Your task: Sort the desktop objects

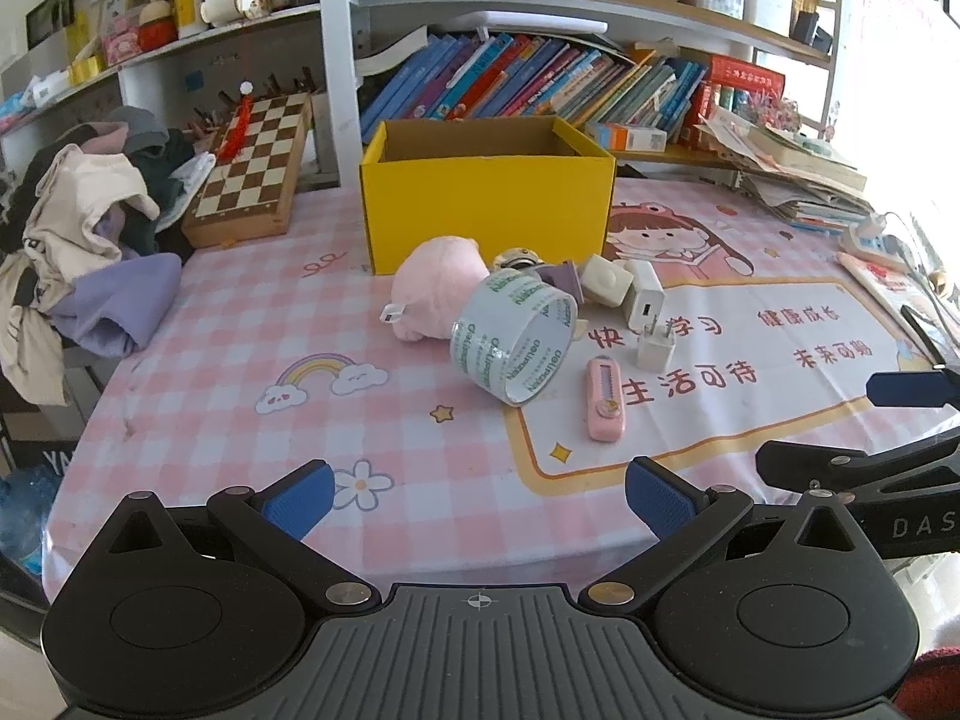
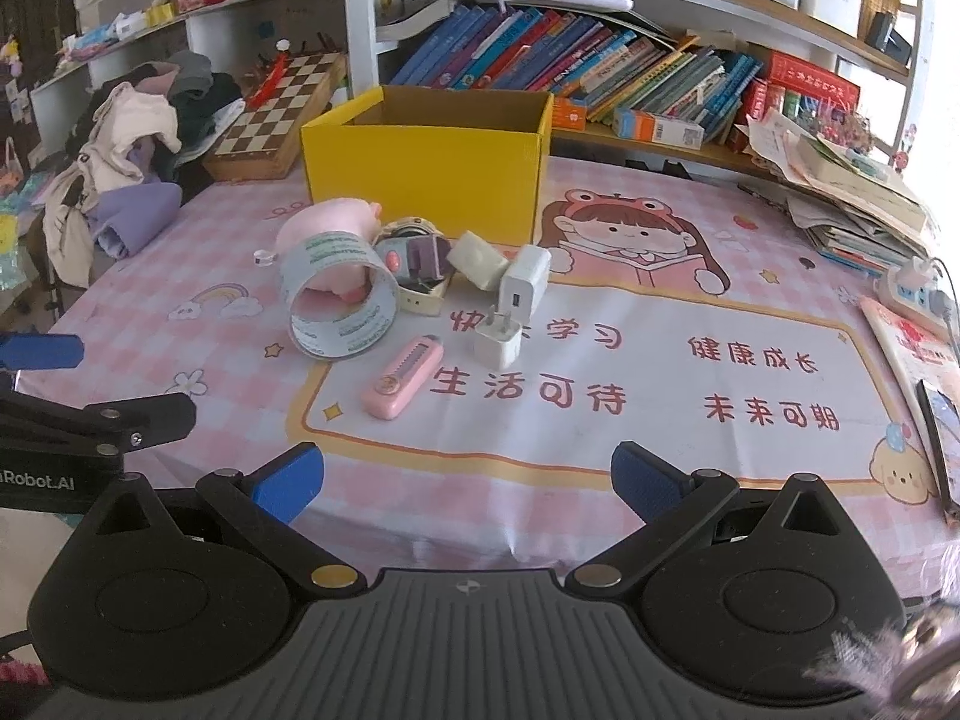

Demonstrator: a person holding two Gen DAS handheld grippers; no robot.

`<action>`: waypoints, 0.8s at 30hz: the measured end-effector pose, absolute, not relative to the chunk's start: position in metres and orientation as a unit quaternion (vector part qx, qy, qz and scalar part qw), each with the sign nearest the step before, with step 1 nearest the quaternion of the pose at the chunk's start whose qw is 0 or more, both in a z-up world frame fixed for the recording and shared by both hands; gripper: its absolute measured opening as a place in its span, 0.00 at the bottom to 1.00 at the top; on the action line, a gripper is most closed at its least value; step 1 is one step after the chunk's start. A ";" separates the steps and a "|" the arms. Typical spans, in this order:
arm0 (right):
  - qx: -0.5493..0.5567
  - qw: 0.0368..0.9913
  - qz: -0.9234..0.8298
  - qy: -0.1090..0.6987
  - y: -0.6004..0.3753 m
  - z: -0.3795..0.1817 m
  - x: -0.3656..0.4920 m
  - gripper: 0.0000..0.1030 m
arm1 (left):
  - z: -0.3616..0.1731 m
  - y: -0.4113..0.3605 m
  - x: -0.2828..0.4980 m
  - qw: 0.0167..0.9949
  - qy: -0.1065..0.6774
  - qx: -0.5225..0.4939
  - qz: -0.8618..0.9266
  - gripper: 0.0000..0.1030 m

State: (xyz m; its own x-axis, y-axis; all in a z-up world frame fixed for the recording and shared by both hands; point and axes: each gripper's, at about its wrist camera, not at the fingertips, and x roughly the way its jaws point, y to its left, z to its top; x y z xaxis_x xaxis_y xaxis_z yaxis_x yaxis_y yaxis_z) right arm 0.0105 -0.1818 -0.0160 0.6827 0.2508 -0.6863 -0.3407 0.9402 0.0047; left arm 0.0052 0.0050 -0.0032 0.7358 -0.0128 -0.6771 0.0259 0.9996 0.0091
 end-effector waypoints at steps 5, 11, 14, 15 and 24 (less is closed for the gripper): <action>-0.066 0.915 0.160 0.364 -0.179 -0.015 0.011 1.00 | -0.003 0.006 0.006 0.932 0.362 0.011 -0.011 1.00; -0.072 0.915 0.157 0.363 -0.177 -0.014 0.010 1.00 | -0.001 0.006 0.007 0.933 0.360 0.014 -0.012 1.00; -0.073 0.916 0.156 0.363 -0.176 -0.013 0.009 1.00 | -0.001 0.007 0.007 0.933 0.359 0.016 -0.013 1.00; -0.073 0.916 0.156 0.363 -0.176 -0.014 0.009 1.00 | -0.002 0.007 0.008 0.933 0.359 0.016 -0.013 1.00; -0.073 0.915 0.156 0.365 -0.172 -0.014 0.008 1.00 | -0.004 0.010 0.007 0.931 0.365 0.022 -0.010 1.00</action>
State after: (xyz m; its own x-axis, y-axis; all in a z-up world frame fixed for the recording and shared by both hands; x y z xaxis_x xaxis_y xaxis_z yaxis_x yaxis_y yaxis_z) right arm 0.0082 -0.1719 -0.0138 0.6846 0.2327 -0.6907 -0.3390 0.9406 -0.0191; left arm 0.0067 0.0102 -0.0036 0.7340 -0.0026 -0.6792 0.0352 0.9988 0.0343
